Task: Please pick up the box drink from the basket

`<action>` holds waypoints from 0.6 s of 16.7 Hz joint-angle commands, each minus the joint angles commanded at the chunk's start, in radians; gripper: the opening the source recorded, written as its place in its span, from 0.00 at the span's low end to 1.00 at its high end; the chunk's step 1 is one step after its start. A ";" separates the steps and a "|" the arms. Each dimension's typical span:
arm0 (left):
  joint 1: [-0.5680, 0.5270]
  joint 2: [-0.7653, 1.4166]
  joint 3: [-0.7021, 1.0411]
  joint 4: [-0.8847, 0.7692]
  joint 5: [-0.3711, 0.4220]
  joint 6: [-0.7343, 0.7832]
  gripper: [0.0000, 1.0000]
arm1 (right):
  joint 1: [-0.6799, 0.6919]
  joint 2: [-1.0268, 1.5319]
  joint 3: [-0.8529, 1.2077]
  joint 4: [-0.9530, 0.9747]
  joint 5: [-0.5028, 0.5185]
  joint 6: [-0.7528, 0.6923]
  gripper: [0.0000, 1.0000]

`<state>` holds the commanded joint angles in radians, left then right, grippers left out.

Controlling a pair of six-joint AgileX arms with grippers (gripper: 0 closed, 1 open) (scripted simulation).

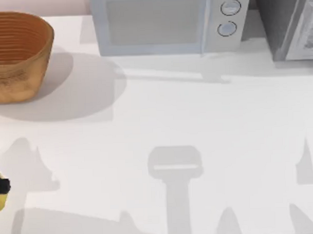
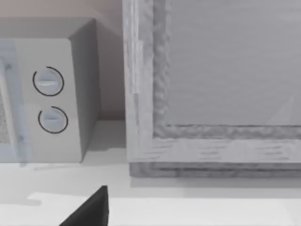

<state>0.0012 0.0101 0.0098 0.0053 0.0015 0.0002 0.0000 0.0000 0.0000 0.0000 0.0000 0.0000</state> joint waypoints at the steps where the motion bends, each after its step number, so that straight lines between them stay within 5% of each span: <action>1: -0.001 -0.010 -0.010 -0.005 -0.001 0.000 0.00 | 0.000 0.000 0.000 0.000 0.000 0.000 1.00; 7: -0.003 0.004 -0.005 -0.012 -0.008 -0.008 0.00 | 0.000 0.000 0.000 0.000 0.000 0.000 1.00; 10: -0.051 0.089 0.040 -0.081 -0.071 -0.095 0.00 | 0.000 0.000 0.000 0.000 0.000 0.000 1.00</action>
<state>-0.0499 0.0990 0.0494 -0.0755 -0.0692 -0.0946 0.0000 0.0000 0.0000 0.0000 0.0000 0.0000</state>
